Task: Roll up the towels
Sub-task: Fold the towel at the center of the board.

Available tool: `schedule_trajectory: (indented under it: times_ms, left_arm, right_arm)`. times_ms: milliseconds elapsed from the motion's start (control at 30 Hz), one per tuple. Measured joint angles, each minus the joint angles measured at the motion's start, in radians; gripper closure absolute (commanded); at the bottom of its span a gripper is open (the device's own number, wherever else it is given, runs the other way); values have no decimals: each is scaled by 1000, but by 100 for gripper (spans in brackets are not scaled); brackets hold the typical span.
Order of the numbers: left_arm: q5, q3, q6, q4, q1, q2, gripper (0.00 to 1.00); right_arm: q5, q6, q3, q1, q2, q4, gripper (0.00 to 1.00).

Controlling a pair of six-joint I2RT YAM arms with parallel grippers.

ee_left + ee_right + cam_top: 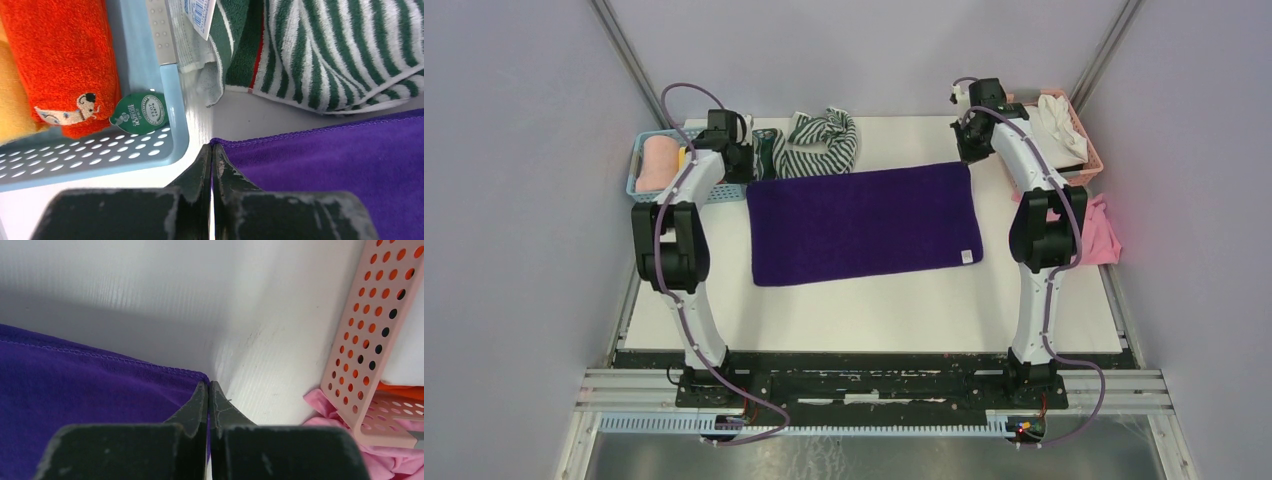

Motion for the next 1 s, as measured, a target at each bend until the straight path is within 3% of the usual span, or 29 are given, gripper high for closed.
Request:
schedule_trajectory:
  times_ms: [167,567,733,1000]
  left_arm:
    - [17,-37,-1,24,0,-61,97]
    - [17,-348,-107,57,0,-273,97]
    - [19,-469,-203,72,0,-378,97]
    - [18,-808,-408,173,0,-606,97]
  right_arm:
    - [13,0,-50,0,-31,13,99]
    - [29,6,-443,0,-285,112,99]
    - [93,89,-608,0,-423,164,99]
    - [132,292,-977,0,-612,333,100]
